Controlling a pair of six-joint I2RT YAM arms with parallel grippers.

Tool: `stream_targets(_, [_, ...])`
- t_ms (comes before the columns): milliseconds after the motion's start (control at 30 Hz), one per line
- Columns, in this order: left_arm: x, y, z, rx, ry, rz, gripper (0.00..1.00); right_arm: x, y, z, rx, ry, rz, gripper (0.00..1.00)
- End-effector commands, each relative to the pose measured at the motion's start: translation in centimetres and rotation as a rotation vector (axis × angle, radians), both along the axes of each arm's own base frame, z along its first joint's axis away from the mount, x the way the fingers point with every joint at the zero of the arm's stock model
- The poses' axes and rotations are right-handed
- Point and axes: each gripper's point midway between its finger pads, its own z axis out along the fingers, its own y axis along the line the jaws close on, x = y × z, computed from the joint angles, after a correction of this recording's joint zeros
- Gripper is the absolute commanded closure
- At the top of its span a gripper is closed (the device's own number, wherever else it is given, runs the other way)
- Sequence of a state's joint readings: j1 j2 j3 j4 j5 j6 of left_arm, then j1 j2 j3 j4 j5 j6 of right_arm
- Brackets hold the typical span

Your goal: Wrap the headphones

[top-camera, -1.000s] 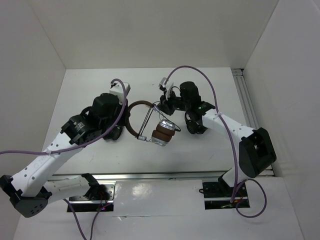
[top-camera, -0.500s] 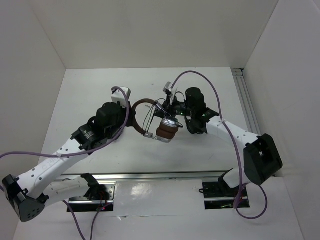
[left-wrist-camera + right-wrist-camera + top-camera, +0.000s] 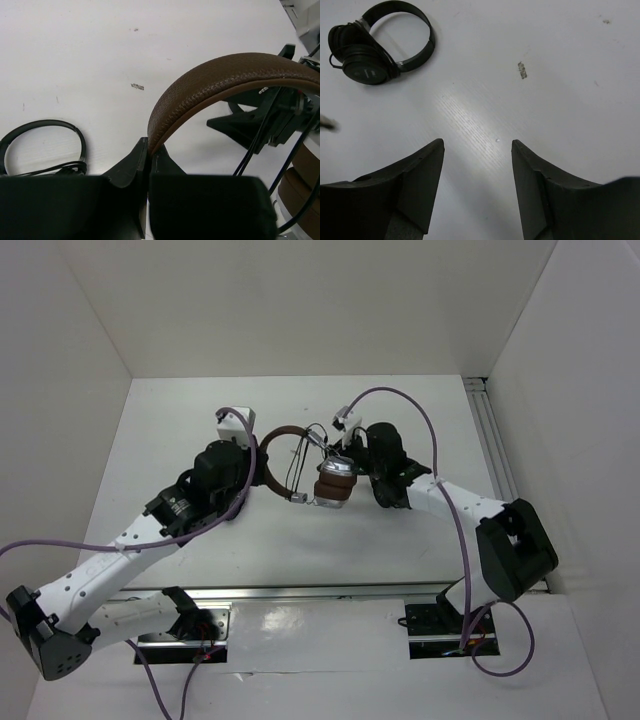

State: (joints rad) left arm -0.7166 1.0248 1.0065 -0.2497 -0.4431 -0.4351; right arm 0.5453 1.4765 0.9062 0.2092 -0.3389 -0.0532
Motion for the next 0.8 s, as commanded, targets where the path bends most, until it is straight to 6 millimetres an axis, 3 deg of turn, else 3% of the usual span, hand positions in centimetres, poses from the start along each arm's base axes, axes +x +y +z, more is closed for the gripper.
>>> stream_targets(0, [0.4,0.7,6.2,-0.161,-0.103,0.085,1.0,-0.1,0.4,-0.3,0.029,0.0,-0.015,0.35])
stream_targets(100, [0.4,1.6,6.0,-0.169,-0.087,0.142,1.0,-0.8,0.0,0.2,0.041,-0.015,-0.034,0.33])
stream_targets(133, [0.3,1.9,6.0,-0.167,-0.076,0.155,1.0,-1.0,-0.4,-0.1,0.035,-0.011,-0.043,0.24])
stream_targets(267, [0.6,3.3,5.6,-0.194,-0.048,0.228,1.0,-0.6,-1.9,1.8,0.026,-0.084,-0.145,0.23])
stream_targets(333, [0.7,3.0,5.0,-0.187,-0.027,0.21,1.0,-0.5,-3.0,3.0,0.024,-0.119,-0.215,0.23])
stream_targets(433, [0.8,2.5,4.5,-0.146,-0.019,0.172,1.0,1.0,-7.5,3.9,-0.012,-0.163,-0.474,0.23])
stream_targets(467, [1.0,2.2,4.1,-0.13,-0.008,0.161,1.0,1.8,-9.9,4.0,-0.035,-0.18,-0.617,0.2])
stream_targets(567, [1.5,1.8,3.0,-0.075,0.0,0.137,1.0,2.2,-13.9,4.5,-0.042,-0.191,-0.863,0.18])
stream_targets(700, [2.4,1.9,2.8,0.016,-0.014,0.118,1.0,2.6,-16.8,2.9,-0.099,-0.148,-1.028,0.16])
stream_targets(767, [2.7,2.4,3.9,0.055,-0.036,0.115,1.0,2.9,-17.8,1.7,-0.109,-0.1,-1.072,0.16])
